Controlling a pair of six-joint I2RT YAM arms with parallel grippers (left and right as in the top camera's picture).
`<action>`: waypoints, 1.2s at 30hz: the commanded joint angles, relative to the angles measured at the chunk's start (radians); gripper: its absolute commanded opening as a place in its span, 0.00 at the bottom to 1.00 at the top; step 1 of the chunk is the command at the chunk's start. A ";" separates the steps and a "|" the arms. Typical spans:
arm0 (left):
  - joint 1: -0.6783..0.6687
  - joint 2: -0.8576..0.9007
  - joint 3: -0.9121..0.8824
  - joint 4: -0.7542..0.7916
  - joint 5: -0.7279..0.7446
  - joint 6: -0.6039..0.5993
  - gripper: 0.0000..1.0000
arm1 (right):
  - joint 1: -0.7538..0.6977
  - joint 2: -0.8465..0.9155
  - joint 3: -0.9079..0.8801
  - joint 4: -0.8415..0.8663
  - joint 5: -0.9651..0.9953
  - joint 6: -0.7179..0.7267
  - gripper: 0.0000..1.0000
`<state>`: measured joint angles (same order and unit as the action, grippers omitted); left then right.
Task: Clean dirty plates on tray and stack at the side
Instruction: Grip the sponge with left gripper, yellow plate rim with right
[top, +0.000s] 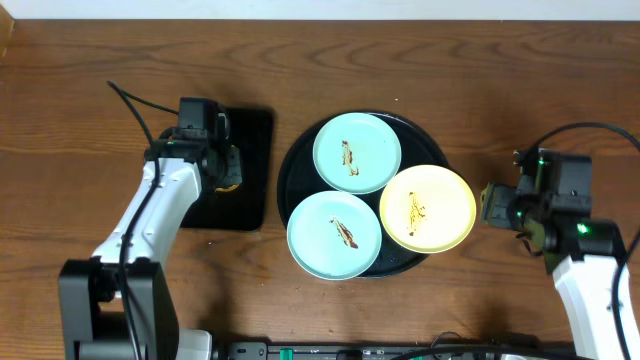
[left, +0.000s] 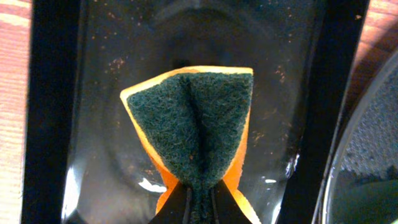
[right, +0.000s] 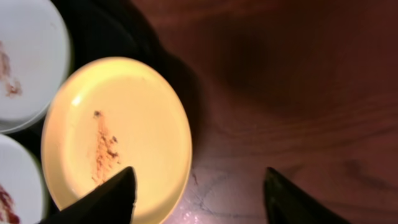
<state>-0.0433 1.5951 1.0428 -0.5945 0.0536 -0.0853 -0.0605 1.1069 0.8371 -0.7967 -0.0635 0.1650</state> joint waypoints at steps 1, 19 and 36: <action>-0.002 -0.014 0.009 -0.020 0.006 -0.006 0.08 | -0.006 0.075 0.012 -0.003 0.003 -0.001 0.60; -0.002 -0.014 0.009 -0.030 0.006 -0.007 0.08 | -0.004 0.434 0.012 0.099 -0.080 -0.002 0.31; -0.002 -0.014 0.009 -0.029 0.096 -0.006 0.07 | -0.005 0.434 0.012 0.098 -0.080 -0.002 0.01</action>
<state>-0.0433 1.5890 1.0428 -0.6239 0.1184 -0.0853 -0.0616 1.5387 0.8371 -0.6979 -0.1429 0.1692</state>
